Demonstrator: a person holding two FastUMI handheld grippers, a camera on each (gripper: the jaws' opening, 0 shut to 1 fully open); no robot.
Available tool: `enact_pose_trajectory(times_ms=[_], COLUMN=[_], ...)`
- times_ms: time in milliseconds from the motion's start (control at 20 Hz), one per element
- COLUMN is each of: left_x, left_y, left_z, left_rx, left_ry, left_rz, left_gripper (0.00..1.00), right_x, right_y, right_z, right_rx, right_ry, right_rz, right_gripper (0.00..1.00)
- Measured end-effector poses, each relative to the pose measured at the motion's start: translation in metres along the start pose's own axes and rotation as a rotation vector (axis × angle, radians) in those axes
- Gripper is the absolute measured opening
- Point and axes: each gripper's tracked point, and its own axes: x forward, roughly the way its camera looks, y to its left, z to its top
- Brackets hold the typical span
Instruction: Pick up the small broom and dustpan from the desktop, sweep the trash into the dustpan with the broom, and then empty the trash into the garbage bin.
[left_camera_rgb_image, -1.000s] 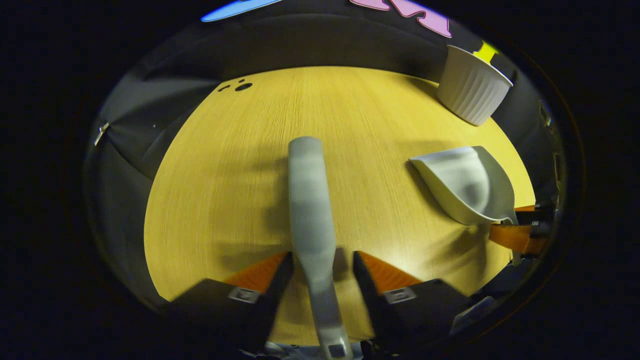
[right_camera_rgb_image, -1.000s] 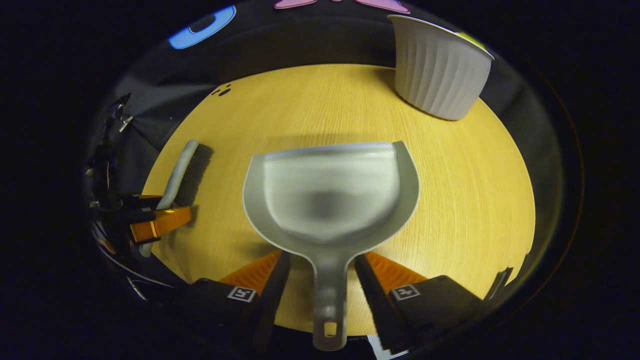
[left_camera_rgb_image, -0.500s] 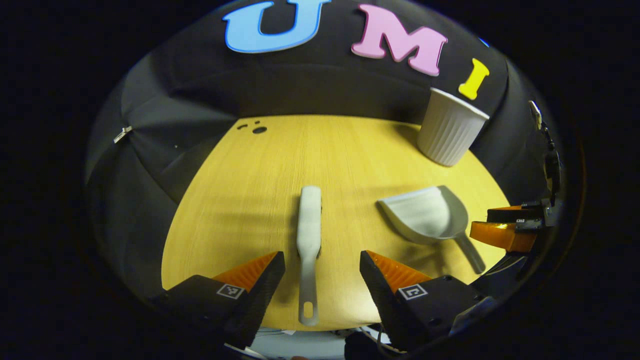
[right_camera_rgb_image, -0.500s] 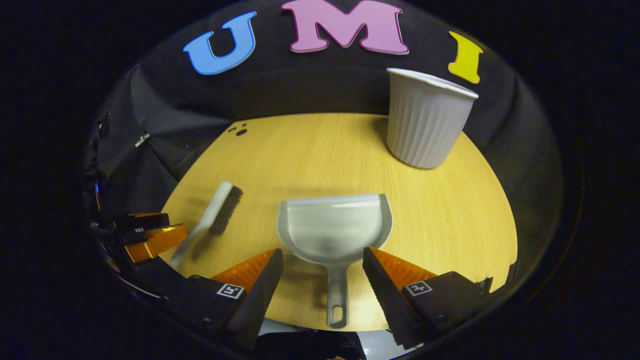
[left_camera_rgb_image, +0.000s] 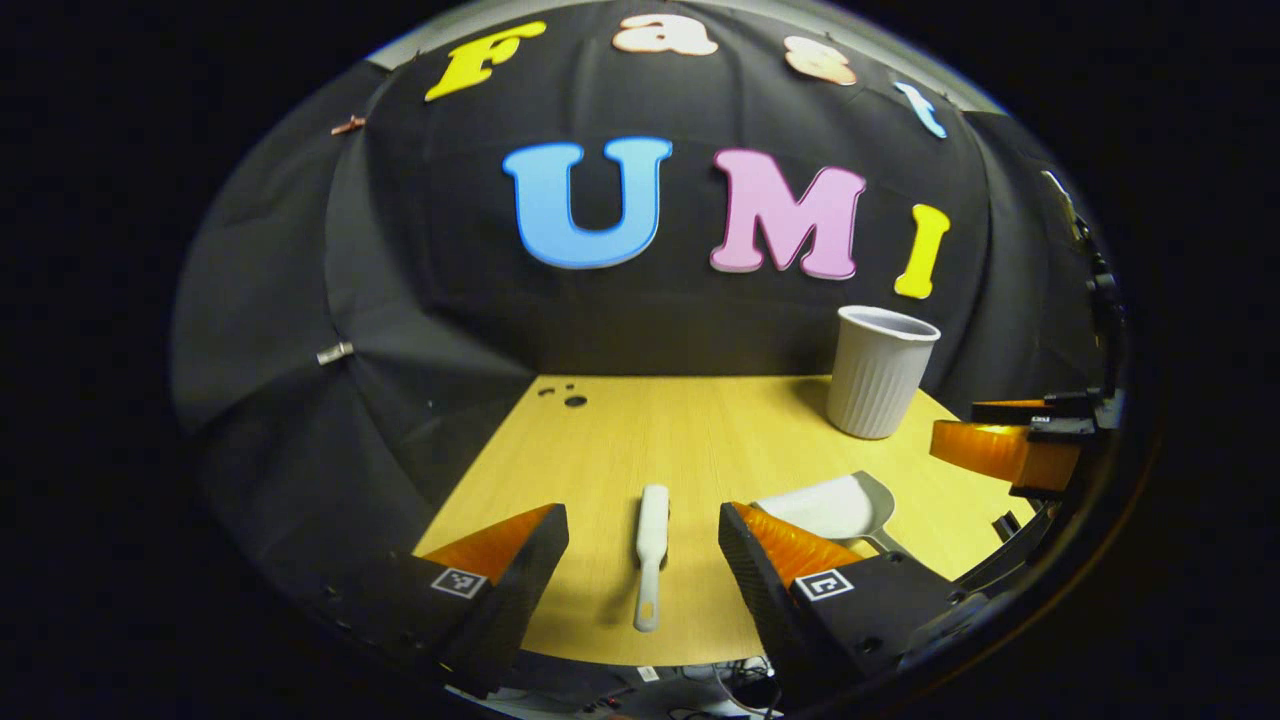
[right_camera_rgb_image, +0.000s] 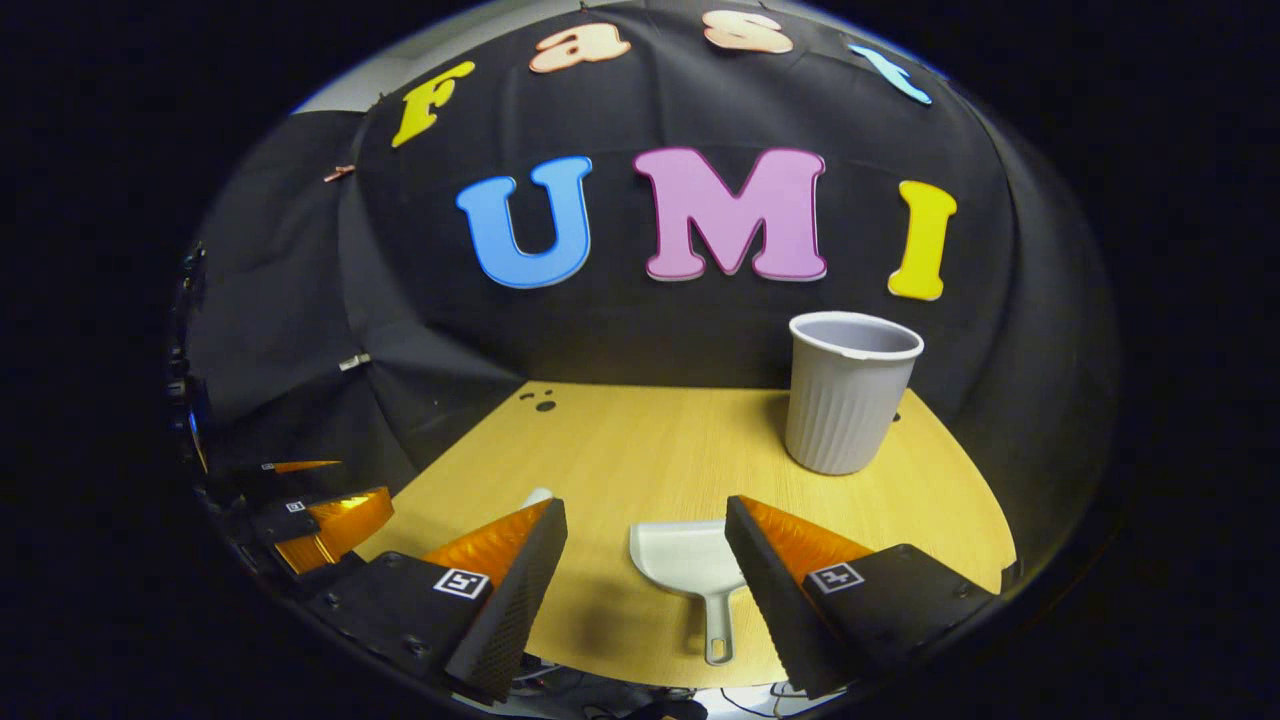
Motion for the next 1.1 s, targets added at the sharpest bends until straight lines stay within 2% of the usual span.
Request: enact_pose_trajectory(times_ms=[100,300,400,500,800,1100], left_x=[-0.021,-0.064,-0.08,-0.089,-0.099,-0.101], left_y=[-0.006,-0.013,-0.009,-0.002,0.022,0.028], left_z=[0.003,0.002,-0.001,-0.006,-0.011,-0.027], left_rx=[0.005,-0.072,-0.083,-0.079,-0.137,-0.153], left_ry=[-0.025,-0.073,-0.097,-0.1,-0.049,-0.019], left_rz=[-0.003,0.011,0.03,0.05,0.06,0.062], left_gripper=[0.96,0.96,0.96,0.96,0.96,0.97], right_x=[-0.017,-0.038,-0.047,-0.05,-0.045,-0.045], right_y=[0.011,0.028,0.028,0.031,0.026,0.02], right_z=[0.006,0.011,0.011,0.01,-0.009,-0.011], right_rx=[-0.022,-0.102,-0.077,-0.036,-0.03,-0.04], right_ry=[-0.04,-0.087,-0.086,-0.073,0.019,0.023], right_rz=[0.005,0.014,-0.001,0.017,-0.007,-0.036], right_gripper=[0.99,0.99,0.98,0.98,0.98,0.98])
